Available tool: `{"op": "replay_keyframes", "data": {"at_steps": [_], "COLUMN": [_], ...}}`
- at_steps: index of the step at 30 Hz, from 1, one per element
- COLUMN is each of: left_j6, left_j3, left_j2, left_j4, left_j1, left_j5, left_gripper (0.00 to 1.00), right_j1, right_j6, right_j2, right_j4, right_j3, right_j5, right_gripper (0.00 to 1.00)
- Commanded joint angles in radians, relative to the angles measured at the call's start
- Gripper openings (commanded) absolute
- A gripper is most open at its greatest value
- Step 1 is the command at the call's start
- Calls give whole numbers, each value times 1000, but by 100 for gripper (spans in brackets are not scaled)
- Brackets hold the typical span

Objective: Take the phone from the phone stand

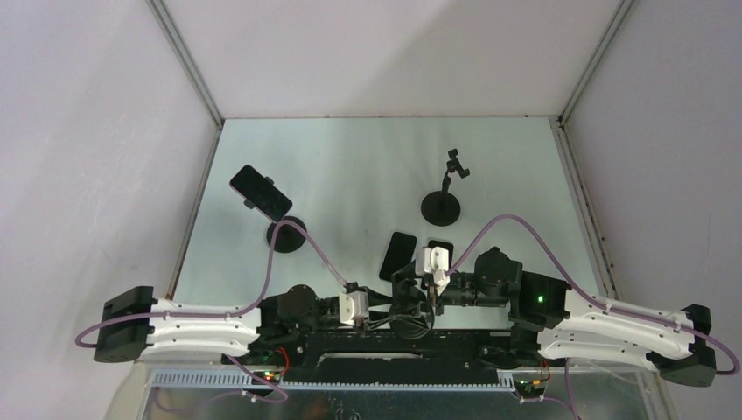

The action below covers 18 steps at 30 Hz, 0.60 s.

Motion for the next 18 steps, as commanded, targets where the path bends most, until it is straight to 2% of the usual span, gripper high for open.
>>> {"op": "replay_keyframes", "data": {"at_steps": [1,10,12,14,15,16,18], "left_j6": [-13,-17,-16,-14,-12,-8,-4], "left_j3": [11,11,16,22,28,33,41], "left_j2": [41,49,43,34,28,25,24], "left_j4": [-72,-97,-112,-130,-143,-150,-166], "left_j1": [-9,-9,-8,-8,-9,-9,-9], "left_j5": [79,84,82,78,75,75,70], "left_gripper": [0,0,0,0,0,0,0], "right_j1": [5,6,6,7,6,6,5], "right_j6": [10,5,4,5,5,6,6], "right_j2": [-47,-72,-81,-92,-96,-102,-107], "right_j4": [278,221,189,149,121,111,46], "right_j3": [127,127,127,127,127,127,127], "right_j5": [15,50,55,57,55,51,40], "right_gripper": [0,0,5,33,39,51,65]}}
